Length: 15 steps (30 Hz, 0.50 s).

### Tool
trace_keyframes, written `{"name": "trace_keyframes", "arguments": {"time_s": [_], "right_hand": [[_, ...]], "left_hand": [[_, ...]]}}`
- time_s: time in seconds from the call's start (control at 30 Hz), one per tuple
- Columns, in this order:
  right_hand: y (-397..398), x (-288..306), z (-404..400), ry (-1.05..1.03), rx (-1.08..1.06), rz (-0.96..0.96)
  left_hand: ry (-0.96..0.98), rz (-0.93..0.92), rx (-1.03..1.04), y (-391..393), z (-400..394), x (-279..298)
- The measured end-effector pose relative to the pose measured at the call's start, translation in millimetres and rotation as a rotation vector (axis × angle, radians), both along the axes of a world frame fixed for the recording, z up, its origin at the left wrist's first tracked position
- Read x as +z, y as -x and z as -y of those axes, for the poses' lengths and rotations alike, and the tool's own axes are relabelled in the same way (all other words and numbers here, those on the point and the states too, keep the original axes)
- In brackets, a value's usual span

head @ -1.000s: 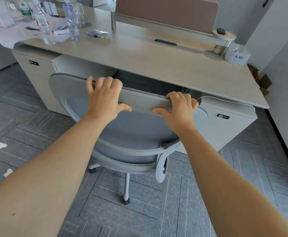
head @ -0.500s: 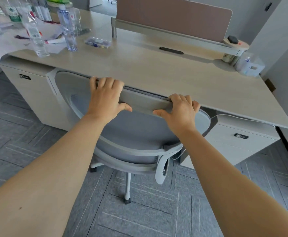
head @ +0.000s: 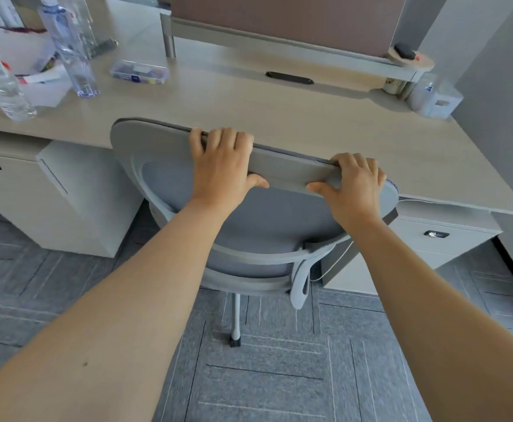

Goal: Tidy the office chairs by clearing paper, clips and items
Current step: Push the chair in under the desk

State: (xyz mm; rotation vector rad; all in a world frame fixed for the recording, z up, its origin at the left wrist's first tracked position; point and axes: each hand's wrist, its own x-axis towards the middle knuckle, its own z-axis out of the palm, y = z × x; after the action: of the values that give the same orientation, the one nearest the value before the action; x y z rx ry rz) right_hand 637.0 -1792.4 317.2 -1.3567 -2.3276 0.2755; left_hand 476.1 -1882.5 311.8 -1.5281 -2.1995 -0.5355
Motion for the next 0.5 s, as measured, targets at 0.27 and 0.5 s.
{"name": "trace_keyframes", "arguments": {"time_s": [0.27, 0.5], "right_hand": [[18.6, -3.5, -32.1, -0.017, -0.012, -0.081], [35.3, -2.8, -61.2, 0.013, -0.044, -0.020]], "left_hand": [[0.014, 0.062, -0.038, 17.5, -45.6, -4.0], [0.047, 0.129, -0.048, 34.5, -78.5, -2.0]]}}
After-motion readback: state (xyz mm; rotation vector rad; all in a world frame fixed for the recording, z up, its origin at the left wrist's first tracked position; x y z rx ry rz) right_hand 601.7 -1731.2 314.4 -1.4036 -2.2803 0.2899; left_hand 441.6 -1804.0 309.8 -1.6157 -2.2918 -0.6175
